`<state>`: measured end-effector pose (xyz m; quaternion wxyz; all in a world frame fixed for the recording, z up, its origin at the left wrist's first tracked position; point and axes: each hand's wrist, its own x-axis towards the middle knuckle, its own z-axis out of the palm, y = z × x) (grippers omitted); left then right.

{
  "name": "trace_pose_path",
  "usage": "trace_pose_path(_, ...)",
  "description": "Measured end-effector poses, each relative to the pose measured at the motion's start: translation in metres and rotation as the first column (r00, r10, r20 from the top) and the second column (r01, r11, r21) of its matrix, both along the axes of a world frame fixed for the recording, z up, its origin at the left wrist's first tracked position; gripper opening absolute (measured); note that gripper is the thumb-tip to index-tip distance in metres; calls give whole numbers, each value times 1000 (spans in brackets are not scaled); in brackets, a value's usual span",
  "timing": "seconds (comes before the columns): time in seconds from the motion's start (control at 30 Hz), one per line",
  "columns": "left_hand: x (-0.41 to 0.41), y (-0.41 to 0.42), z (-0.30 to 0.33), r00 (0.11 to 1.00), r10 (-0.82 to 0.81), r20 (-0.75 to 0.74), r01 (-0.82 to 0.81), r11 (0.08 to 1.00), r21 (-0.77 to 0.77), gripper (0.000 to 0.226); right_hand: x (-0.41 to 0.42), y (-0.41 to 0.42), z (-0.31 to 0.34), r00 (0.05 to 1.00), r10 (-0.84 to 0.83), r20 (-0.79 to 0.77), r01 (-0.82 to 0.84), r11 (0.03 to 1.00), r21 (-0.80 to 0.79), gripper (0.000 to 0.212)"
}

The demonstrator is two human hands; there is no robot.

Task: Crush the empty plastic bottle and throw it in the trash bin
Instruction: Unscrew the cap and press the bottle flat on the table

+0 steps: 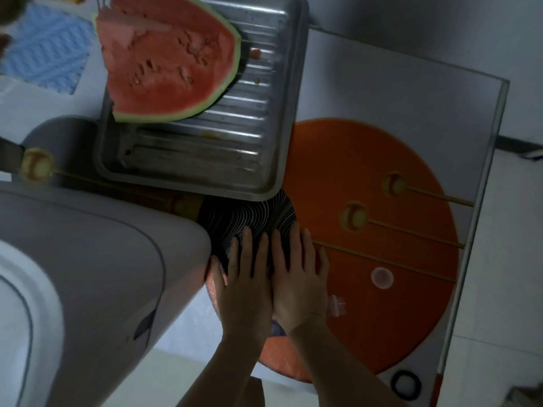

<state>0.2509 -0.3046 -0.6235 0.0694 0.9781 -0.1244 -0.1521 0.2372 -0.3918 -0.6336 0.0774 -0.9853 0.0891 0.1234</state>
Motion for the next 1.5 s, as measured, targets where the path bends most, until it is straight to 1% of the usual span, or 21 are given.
trace_pose_path(0.13,-1,0,3,1000,18,-7,-18,1000,10,61,0,-1,5,999,3,-45,-2,1000,27,89)
trace_pose_path(0.2,-2,0,4,999,34,1,-34,999,4,60,0,-2,8,998,1,-66,2,999,46,92)
trace_pose_path(0.3,-3,2,5,999,37,1,-37,999,-10,62,-1,-2,13,998,-18,-60,24,993,113,85)
trace_pose_path(0.37,-3,3,5,999,48,-10,-48,999,-7,62,-2,-5,18,999,-32,-31,37,986,166,76)
trace_pose_path(0.43,-3,3,5,997,73,-12,-73,997,-10,56,-6,-15,25,998,-53,23,48,983,175,65)
trace_pose_path(0.5,-4,4,8,995,97,4,-97,995,-29,51,-14,-29,33,995,-84,60,74,984,160,62)
trace_pose_path(0.53,-4,4,12,995,97,4,-97,994,-43,53,-19,-37,36,993,-95,71,83,983,161,60)
trace_pose_path(0.63,-7,4,20,999,51,-4,-52,994,-93,58,-35,-55,41,992,-97,76,81,979,186,54)
trace_pose_path(0.8,-13,3,34,1000,3,-9,-5,990,-142,61,-63,-80,42,992,-115,52,105,979,175,55)
trace_pose_path(0.9,-27,2,37,990,-140,-34,134,980,-148,69,-74,-98,44,986,-166,25,159,971,180,65)
trace_pose_path(0.93,-34,1,37,980,-194,-45,185,971,-154,75,-78,-104,44,984,-175,18,169,969,180,65)
trace_pose_path(1.0,-46,1,35,964,-260,-63,247,955,-164,87,-85,-115,41,985,-172,11,167,971,168,56)
trace_pose_path(1.1,-57,3,32,959,-267,-99,253,959,-128,102,-90,-128,38,984,-175,43,166,974,156,48)
trace_pose_path(1.13,-58,4,31,958,-263,-109,250,961,-120,102,-90,-132,37,982,-177,63,165,973,158,47)
trace_pose_path(1.23,-57,6,29,952,-280,-125,271,959,-84,95,-87,-140,33,982,-162,101,147,979,142,62)
trace_pose_path(1.33,-53,5,29,948,-294,-121,287,955,-70,94,-81,-146,32,984,-133,118,117,985,130,65)
trace_pose_path(1.43,-52,4,29,954,-281,-101,275,959,-74,96,-77,-149,30,984,-127,123,111,986,129,61)
trace_pose_path(1.5,-52,5,30,956,-269,-114,260,962,-86,96,-77,-149,29,981,-130,145,110,984,140,49)
